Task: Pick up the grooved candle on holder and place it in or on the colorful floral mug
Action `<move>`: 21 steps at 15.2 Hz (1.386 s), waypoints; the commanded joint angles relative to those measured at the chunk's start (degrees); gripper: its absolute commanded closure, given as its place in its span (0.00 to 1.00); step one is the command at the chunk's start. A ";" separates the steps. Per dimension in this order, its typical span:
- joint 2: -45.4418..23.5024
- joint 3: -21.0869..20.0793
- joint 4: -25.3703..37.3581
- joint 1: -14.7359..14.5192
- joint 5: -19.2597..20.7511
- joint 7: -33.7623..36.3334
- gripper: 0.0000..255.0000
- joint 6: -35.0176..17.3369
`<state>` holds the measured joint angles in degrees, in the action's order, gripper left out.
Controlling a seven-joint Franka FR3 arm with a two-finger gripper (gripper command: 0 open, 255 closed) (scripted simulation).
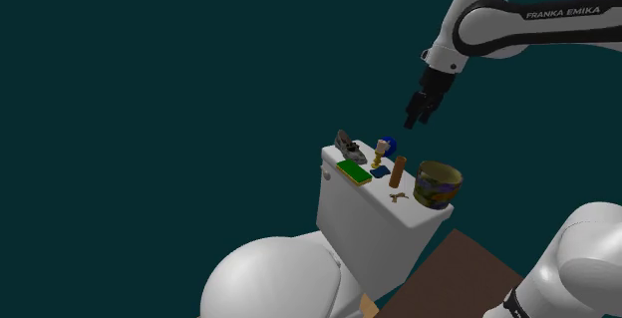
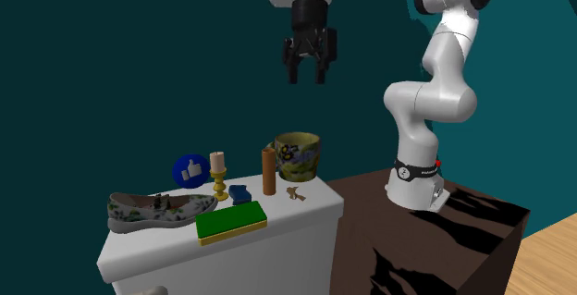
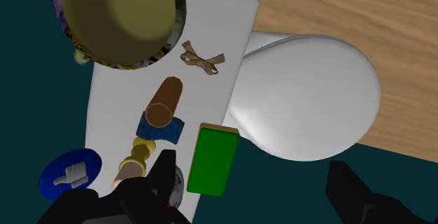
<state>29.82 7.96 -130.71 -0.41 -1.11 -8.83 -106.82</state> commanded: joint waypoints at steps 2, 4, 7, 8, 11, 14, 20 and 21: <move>-6.25 1.77 1.90 0.12 0.32 -2.63 0.00 -3.36; -10.41 2.84 3.64 0.20 0.29 -4.33 0.00 -5.12; -16.83 4.30 6.78 0.39 -0.12 -6.93 0.00 -7.41; -19.01 4.74 7.97 0.48 -0.34 -7.80 0.00 -8.06; -25.67 5.88 11.96 0.86 -1.24 -10.42 0.00 -9.69; -32.46 6.73 16.59 1.48 -2.43 -12.99 0.00 -10.78; -46.39 7.33 27.98 3.66 -4.98 -17.53 0.00 -11.22; -47.13 7.30 28.66 3.83 -5.09 -17.72 0.00 -11.18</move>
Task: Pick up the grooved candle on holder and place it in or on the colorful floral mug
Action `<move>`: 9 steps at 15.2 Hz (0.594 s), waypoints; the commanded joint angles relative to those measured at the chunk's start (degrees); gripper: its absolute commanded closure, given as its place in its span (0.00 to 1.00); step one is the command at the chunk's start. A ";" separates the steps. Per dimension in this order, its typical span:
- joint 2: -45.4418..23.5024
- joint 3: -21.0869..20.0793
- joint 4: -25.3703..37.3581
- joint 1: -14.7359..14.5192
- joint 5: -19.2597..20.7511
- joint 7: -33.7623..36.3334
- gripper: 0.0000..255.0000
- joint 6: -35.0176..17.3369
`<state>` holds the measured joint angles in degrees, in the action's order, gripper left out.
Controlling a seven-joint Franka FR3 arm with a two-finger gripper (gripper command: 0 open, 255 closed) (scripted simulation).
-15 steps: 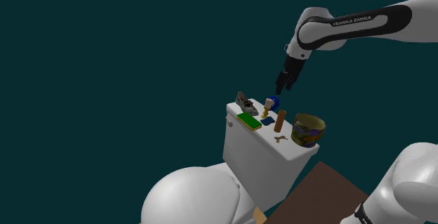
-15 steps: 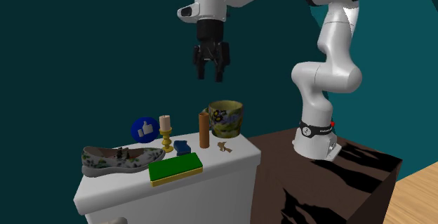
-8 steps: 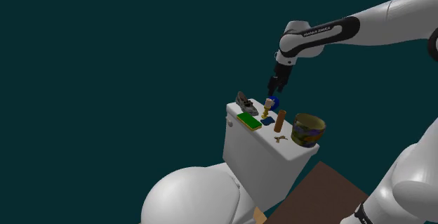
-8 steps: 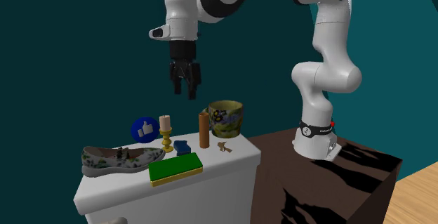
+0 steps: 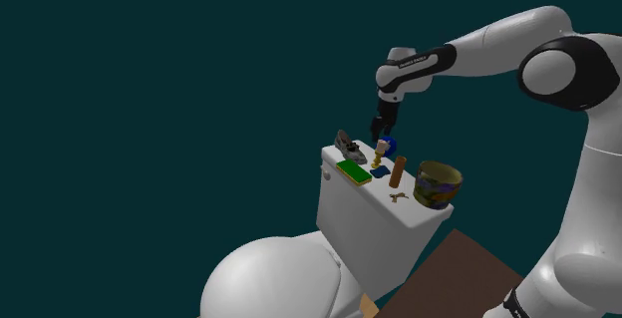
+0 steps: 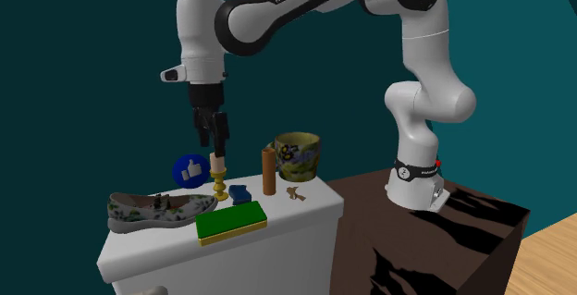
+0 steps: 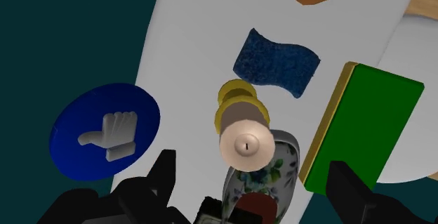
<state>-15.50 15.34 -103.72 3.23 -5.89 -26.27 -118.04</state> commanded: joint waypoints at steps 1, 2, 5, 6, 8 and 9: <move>-2.08 -0.14 1.26 0.22 -0.42 -0.35 0.00 -0.63; -2.37 -0.18 0.86 0.24 -0.52 -0.42 0.00 -1.31; -3.29 -0.32 -0.25 0.29 -0.88 -0.65 0.00 -3.30; -3.62 -0.37 -0.59 0.32 -1.00 -0.73 0.00 -3.96; -4.15 -0.46 -1.11 0.36 -1.21 -0.87 0.00 -4.99; -4.16 -0.46 -1.10 0.36 -1.21 -0.87 0.00 -4.99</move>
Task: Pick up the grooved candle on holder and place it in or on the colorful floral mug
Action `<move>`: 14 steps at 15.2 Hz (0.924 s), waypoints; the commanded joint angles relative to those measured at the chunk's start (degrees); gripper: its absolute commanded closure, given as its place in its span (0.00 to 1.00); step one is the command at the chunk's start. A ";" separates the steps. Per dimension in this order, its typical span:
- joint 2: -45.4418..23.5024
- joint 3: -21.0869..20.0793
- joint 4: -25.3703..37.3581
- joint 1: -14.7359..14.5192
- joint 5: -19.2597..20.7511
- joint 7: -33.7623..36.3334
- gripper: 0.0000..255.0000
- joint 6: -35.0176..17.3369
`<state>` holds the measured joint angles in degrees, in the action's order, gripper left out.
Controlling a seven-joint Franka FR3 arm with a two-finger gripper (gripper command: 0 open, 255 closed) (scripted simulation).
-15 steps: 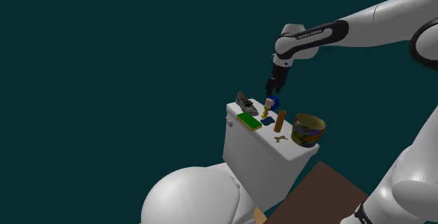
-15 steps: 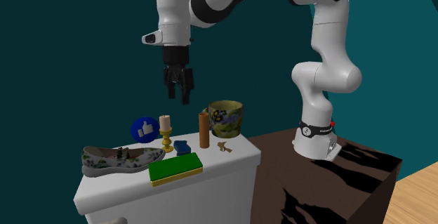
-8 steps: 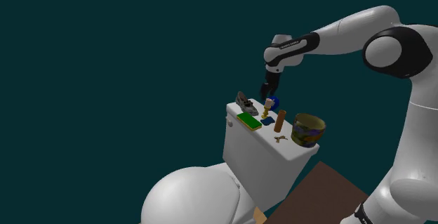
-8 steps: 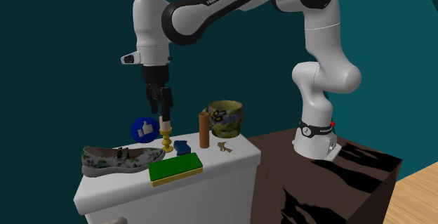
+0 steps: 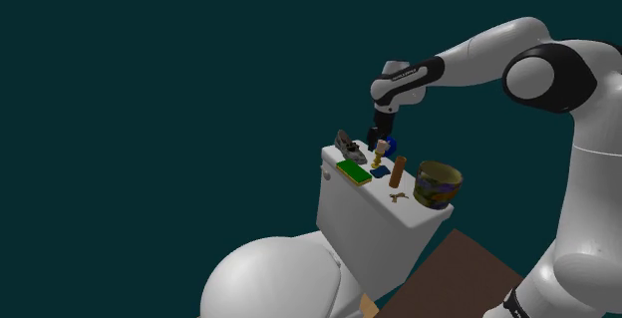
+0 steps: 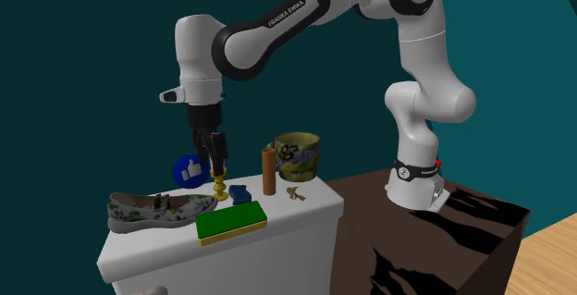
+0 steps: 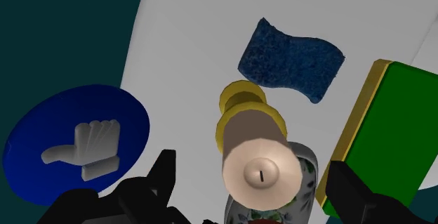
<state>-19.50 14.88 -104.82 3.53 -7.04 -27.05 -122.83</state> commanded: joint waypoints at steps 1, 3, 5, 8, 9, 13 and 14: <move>-0.16 0.00 0.00 0.05 -0.06 -0.08 0.00 -0.19; -0.16 0.00 0.00 0.05 -0.06 -0.08 0.00 -0.19; -0.16 0.00 0.00 0.05 -0.06 -0.08 0.00 -0.19; -0.16 0.00 0.00 0.05 -0.06 -0.08 1.00 -0.18; -0.16 0.00 0.00 0.05 -0.06 -0.08 1.00 -0.18; -0.15 0.00 -0.03 0.06 -0.06 -0.10 1.00 -0.21; -0.18 0.00 -0.01 0.07 -0.07 -0.12 1.00 -0.21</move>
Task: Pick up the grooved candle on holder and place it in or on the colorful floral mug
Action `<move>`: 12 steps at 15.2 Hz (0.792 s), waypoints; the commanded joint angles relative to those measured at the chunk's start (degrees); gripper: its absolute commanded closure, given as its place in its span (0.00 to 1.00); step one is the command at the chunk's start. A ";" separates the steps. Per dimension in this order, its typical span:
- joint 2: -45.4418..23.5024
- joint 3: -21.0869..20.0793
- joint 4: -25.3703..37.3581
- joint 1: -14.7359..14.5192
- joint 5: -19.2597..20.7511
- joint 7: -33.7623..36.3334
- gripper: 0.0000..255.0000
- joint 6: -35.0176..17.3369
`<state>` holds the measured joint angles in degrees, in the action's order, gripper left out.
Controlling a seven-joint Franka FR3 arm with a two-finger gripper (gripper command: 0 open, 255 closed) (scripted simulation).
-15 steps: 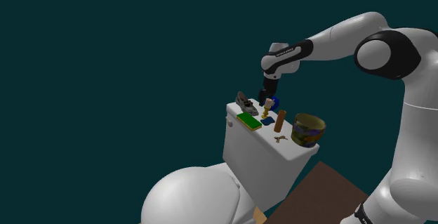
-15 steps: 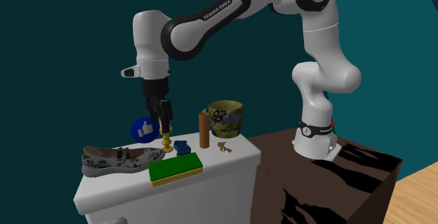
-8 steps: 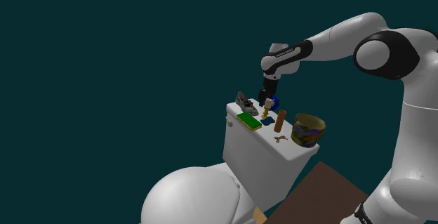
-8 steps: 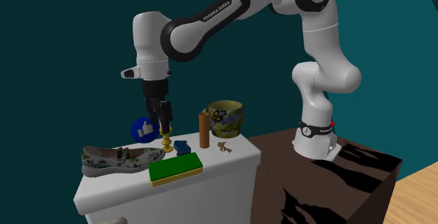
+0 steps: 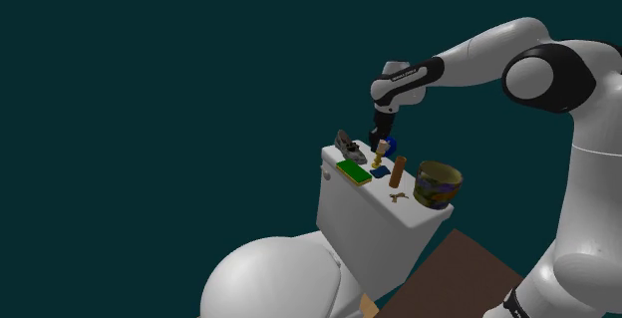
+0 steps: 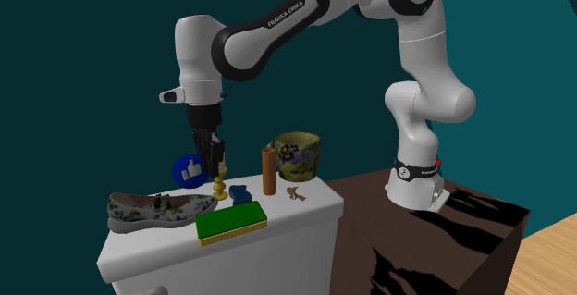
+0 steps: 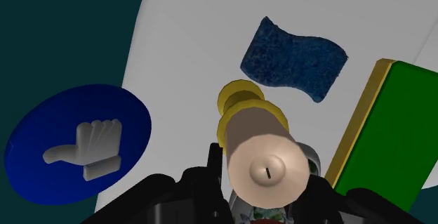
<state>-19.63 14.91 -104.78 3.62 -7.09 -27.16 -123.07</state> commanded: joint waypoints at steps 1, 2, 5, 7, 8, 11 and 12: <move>-0.04 -0.02 -0.04 -0.01 -0.02 0.00 1.00 0.04; -0.03 -0.03 -0.04 -0.03 -0.01 0.03 1.00 0.05; 1.01 0.12 0.92 -0.13 0.38 0.30 1.00 2.00; 1.65 0.21 1.62 -0.18 0.62 0.48 1.00 3.32; 1.95 0.26 2.00 -0.20 0.74 0.56 1.00 3.98; 2.80 0.37 3.20 -0.26 1.06 0.79 1.00 6.00; 3.06 0.40 3.63 -0.28 1.16 0.87 1.00 6.68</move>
<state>-16.86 15.27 -101.60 3.36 -6.04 -26.39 -117.13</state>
